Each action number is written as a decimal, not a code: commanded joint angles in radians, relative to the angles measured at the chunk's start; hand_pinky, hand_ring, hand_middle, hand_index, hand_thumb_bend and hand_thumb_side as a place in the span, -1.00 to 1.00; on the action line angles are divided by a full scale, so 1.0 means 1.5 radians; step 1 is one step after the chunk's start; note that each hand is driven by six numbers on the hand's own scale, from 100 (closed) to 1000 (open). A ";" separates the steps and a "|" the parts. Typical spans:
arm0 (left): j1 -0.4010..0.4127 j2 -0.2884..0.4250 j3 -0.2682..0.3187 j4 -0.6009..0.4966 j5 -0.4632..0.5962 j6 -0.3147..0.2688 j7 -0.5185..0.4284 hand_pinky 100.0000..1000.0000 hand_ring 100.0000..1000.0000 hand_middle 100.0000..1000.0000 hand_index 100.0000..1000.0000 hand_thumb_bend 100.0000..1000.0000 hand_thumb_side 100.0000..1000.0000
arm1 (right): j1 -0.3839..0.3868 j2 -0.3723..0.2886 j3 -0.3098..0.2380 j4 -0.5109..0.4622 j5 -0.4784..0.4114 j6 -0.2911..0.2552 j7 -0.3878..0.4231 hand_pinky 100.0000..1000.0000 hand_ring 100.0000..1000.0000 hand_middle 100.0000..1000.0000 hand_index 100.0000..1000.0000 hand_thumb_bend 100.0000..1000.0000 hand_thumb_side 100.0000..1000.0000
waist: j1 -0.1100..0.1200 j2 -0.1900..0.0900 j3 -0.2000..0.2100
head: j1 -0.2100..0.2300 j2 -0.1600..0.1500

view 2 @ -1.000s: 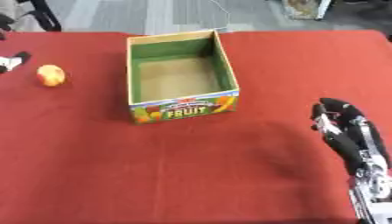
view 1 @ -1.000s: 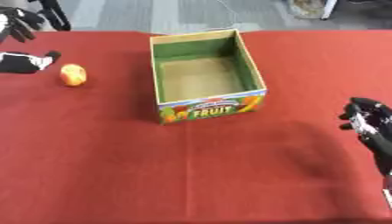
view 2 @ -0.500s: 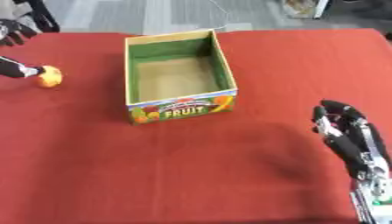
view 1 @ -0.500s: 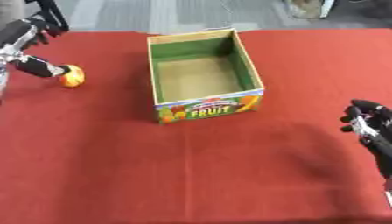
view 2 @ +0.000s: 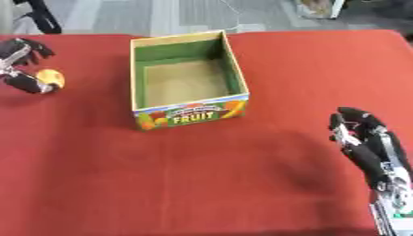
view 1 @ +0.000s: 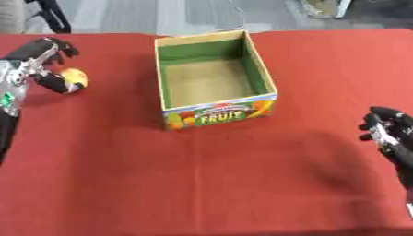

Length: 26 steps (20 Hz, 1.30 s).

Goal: Pick up objects on the table and place them in the box.

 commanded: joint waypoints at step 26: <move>-0.007 0.009 0.006 -0.015 -0.055 0.030 0.000 -0.75 -0.68 -0.66 -0.25 -0.62 -1.00 | -0.007 -0.012 -0.003 -0.005 0.004 -0.002 0.003 0.02 0.19 0.14 0.46 -0.70 -0.33 | -0.001 -0.009 0.000 | -0.001 0.003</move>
